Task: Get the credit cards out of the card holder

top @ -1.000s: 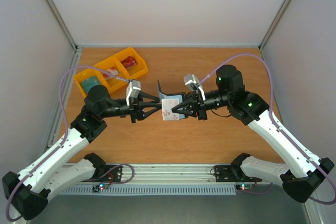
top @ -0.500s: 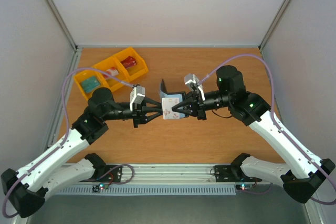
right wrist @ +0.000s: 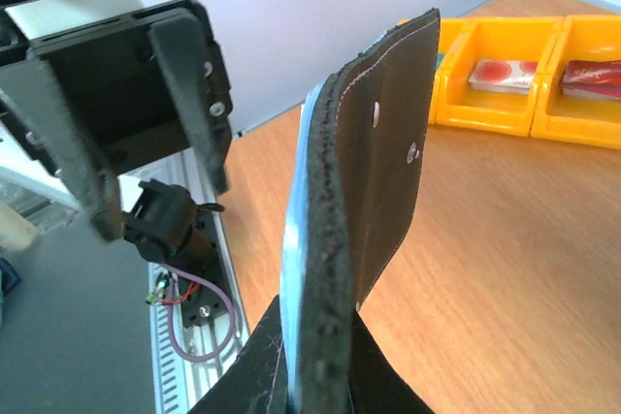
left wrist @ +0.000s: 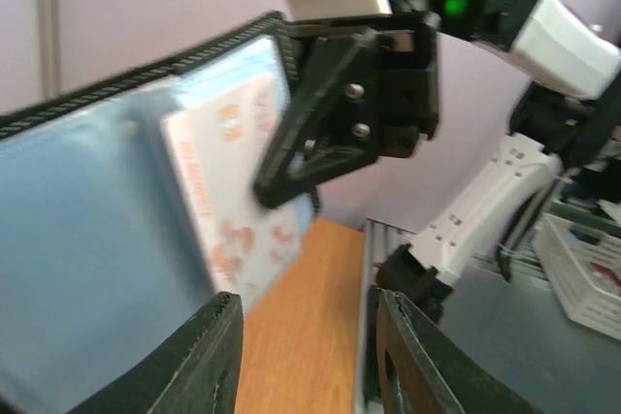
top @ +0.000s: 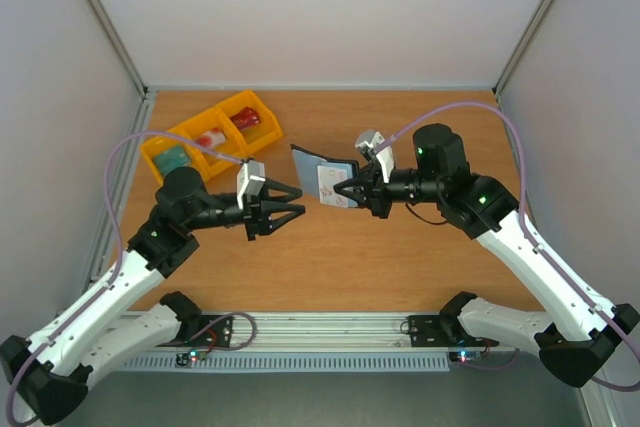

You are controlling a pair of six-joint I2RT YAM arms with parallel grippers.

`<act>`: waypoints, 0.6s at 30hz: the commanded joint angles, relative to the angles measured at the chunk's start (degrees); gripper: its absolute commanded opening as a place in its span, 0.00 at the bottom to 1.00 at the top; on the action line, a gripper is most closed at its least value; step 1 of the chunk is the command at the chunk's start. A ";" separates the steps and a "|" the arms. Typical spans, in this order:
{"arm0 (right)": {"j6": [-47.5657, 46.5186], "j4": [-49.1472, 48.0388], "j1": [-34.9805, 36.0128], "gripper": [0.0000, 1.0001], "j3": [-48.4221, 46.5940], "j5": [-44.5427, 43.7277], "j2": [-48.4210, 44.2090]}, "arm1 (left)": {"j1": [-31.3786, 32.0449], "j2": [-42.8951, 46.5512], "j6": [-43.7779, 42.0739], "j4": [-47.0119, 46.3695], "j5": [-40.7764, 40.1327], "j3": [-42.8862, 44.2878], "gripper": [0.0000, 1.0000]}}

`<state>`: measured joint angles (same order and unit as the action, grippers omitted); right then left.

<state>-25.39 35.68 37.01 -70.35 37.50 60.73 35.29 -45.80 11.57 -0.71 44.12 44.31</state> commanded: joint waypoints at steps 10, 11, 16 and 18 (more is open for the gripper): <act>-0.22 -0.95 0.13 0.01 -1.90 3.93 -0.29 | 3.40 -5.20 10.14 -4.72 -7.36 1.90 0.38; -0.33 -1.03 0.07 0.01 -1.89 4.75 -0.41 | 3.39 -5.40 10.14 -4.66 -7.37 1.74 0.36; -0.75 -1.32 0.08 0.01 -2.03 7.52 -0.17 | 3.77 -6.79 9.50 -4.59 -7.26 2.22 0.32; -0.78 -1.30 0.14 0.01 -1.78 7.29 -0.15 | 4.58 -7.02 8.14 -4.83 -6.31 2.87 0.30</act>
<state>-25.54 35.62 37.01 -70.35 42.17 61.21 38.85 -52.03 20.40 -2.09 38.20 44.99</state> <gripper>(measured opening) 0.072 0.312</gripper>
